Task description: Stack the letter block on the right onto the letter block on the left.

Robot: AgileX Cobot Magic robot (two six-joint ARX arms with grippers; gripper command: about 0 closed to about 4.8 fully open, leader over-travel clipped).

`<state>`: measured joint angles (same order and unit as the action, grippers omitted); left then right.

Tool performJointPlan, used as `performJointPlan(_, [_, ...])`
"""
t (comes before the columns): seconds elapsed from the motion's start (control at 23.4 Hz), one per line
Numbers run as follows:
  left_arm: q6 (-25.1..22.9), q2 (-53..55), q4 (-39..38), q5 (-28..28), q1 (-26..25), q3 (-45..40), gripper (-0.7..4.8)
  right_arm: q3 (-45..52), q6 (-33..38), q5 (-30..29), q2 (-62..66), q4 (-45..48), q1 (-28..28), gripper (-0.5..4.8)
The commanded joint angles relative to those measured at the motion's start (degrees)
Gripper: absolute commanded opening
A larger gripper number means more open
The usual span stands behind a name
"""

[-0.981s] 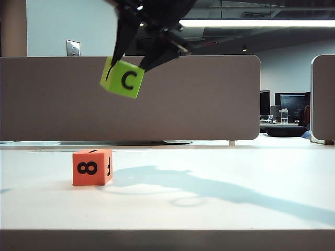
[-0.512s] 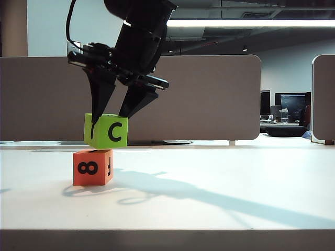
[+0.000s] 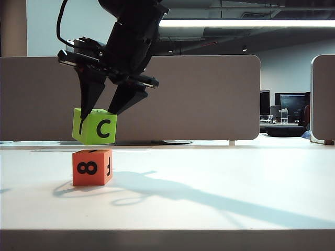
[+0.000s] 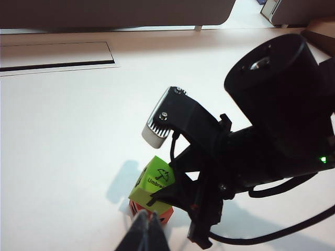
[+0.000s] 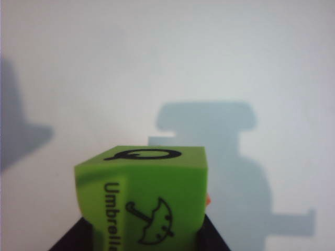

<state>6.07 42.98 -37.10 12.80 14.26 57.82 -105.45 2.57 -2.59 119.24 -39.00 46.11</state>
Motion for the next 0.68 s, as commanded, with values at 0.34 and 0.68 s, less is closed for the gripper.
performJointPlan(0.34, [-1.11, -0.11, -0.13, -0.11, 0.02, 0.22, -0.06, -0.33, -0.42, -0.98, 3.39, 0.24, -0.11, 3.40])
performJointPlan(0.68, [-1.33, -0.11, -0.13, -0.11, 0.02, 0.22, -0.06, -4.63, 0.39, -1.14, 3.37, -2.58, -0.22, 3.82])
